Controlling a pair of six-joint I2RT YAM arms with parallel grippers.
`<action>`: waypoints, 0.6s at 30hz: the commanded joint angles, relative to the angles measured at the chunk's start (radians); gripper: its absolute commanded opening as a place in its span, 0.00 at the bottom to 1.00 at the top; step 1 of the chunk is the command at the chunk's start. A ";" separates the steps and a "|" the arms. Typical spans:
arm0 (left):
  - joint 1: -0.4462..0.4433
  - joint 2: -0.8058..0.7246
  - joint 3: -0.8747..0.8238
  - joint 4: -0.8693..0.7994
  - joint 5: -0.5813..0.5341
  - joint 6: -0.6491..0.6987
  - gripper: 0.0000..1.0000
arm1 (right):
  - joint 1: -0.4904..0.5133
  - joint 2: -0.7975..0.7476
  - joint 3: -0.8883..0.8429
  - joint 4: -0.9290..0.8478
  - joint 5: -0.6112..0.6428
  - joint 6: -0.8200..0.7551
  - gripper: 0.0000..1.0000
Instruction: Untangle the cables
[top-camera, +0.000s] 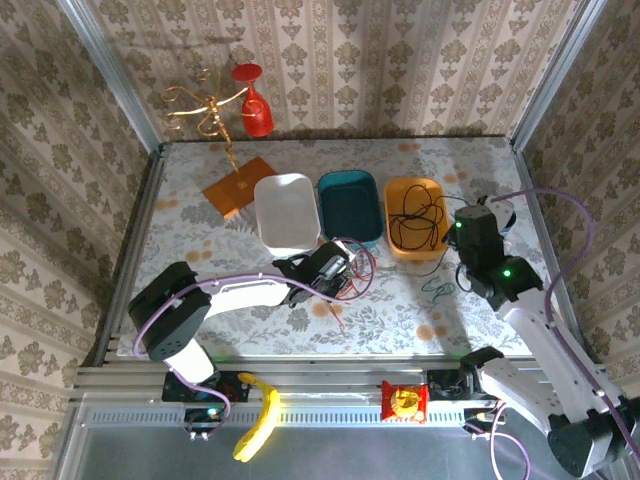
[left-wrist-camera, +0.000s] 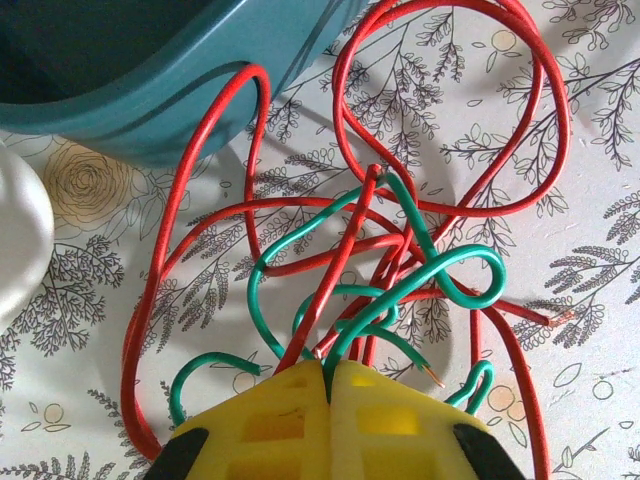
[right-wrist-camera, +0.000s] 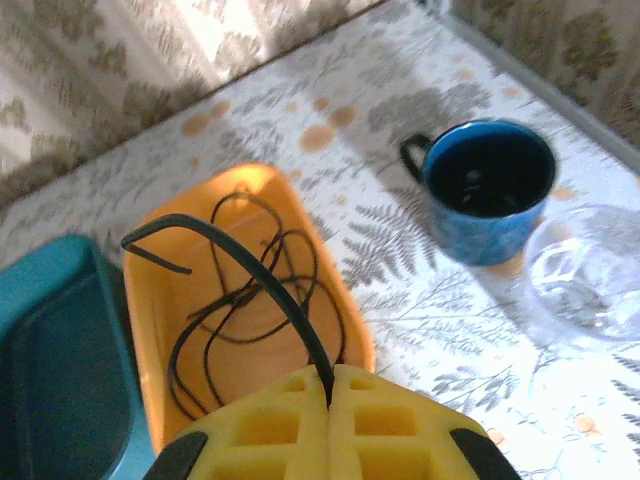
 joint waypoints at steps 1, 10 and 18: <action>-0.006 -0.011 0.006 -0.018 0.001 0.007 0.00 | -0.026 -0.028 0.035 0.001 -0.022 -0.018 0.00; -0.006 -0.006 0.010 -0.020 0.004 0.008 0.00 | -0.027 -0.014 0.196 0.059 -0.130 -0.070 0.00; -0.006 -0.003 0.013 -0.018 0.010 0.011 0.00 | -0.026 0.041 0.308 0.087 0.025 -0.084 0.00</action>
